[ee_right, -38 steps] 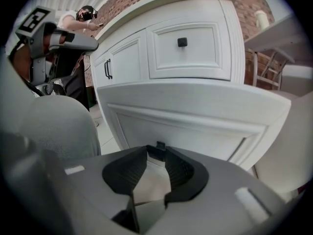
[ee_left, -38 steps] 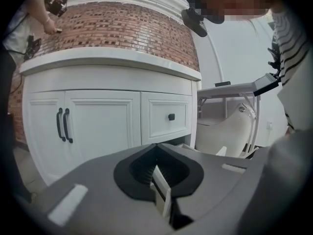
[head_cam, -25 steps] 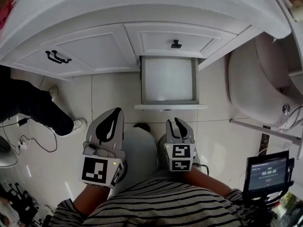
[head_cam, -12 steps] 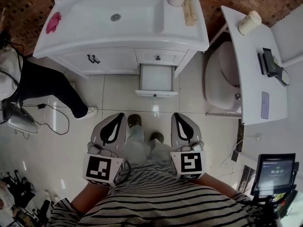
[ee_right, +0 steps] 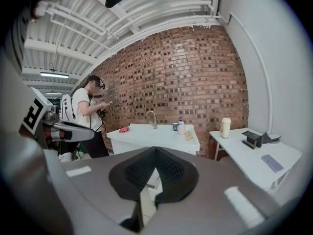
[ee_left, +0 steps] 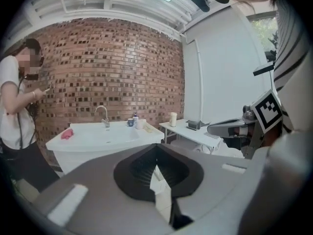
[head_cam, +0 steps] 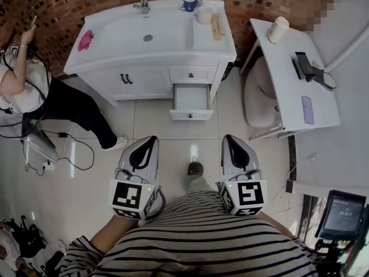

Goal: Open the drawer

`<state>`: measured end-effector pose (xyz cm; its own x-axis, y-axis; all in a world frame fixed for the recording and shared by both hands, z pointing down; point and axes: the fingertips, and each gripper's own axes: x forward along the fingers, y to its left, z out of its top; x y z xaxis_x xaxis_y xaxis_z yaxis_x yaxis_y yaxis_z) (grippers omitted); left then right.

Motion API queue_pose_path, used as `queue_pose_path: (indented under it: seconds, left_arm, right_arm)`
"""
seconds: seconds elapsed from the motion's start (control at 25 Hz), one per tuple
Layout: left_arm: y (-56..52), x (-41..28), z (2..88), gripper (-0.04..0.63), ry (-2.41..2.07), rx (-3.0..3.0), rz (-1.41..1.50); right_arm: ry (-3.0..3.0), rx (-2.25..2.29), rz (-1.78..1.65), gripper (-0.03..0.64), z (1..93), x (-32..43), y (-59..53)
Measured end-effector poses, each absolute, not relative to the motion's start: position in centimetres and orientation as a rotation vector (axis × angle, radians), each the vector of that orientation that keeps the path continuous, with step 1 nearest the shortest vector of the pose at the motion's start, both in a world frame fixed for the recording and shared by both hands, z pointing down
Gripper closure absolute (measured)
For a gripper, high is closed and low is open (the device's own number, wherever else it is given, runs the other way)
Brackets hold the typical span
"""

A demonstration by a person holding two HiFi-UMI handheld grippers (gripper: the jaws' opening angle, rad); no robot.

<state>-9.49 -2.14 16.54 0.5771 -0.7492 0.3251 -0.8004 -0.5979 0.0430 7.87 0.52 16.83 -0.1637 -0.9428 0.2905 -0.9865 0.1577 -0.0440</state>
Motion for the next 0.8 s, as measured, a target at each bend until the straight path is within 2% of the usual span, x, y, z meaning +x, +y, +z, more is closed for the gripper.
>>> queue_pose_path:
  seconds: [0.48, 0.8]
  left_arm:
    - [14.5, -15.3, 17.2, 0.578, -1.213, 2.699, 0.379]
    - [19.6, -15.7, 18.2, 0.578, -1.23, 2.655, 0.369]
  right_arm:
    - [-2.219, 1.907, 0.414, 0.615, 16.2, -1.7, 17.9]
    - [-2.259, 1.86, 0.505, 0.615, 17.1, -3.3, 22.2]
